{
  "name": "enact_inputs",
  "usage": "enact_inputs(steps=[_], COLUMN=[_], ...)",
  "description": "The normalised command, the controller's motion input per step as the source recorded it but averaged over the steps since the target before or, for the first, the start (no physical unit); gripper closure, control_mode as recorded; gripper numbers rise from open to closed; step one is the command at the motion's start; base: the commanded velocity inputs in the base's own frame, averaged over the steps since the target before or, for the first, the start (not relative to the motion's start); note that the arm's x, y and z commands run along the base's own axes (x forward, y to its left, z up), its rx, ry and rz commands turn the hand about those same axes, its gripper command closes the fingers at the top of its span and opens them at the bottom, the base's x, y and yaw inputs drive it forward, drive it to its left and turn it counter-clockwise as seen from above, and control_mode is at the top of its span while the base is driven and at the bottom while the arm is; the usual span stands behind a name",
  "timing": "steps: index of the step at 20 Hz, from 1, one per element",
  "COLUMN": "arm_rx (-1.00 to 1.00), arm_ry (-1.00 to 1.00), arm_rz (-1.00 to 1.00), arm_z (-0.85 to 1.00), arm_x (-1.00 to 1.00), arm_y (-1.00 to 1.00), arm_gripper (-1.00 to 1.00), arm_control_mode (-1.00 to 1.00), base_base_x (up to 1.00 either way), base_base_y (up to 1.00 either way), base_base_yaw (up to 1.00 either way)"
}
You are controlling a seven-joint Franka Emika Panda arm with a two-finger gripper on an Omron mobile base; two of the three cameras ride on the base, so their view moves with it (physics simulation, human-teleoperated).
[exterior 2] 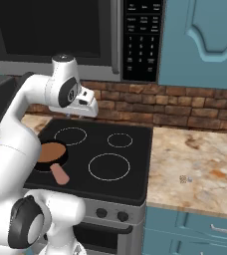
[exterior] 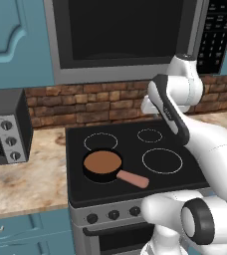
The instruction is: Pick up the sugar cube(s) and place them in the saucepan with hot chocolate.
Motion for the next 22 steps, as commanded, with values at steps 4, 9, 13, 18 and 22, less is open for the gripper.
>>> enact_inputs(steps=[4, 9, 13, 18, 22], arm_rx=[0.00, 0.00, -0.04, -0.05, -0.06], arm_ry=[0.01, 0.08, 0.14, 0.15, 0.14], arm_rz=[0.00, -0.07, -0.19, -0.26, -0.24], arm_z=[-0.01, -0.05, -0.33, -0.38, -0.56], arm_x=[-0.06, -0.18, -0.05, 0.00, 0.00], arm_y=[-0.05, -0.17, -0.37, -0.40, -0.45], arm_gripper=[-1.00, -1.00, -1.00, -1.00, -1.00], arm_control_mode=[-1.00, -1.00, -1.00, -1.00, -1.00], base_base_x=[0.00, 0.00, 0.00, 0.00, 0.00], base_base_y=[0.00, 0.00, 0.00, 0.00, 0.00], base_base_yaw=[0.00, 0.00, 0.00, 0.00, 0.00])
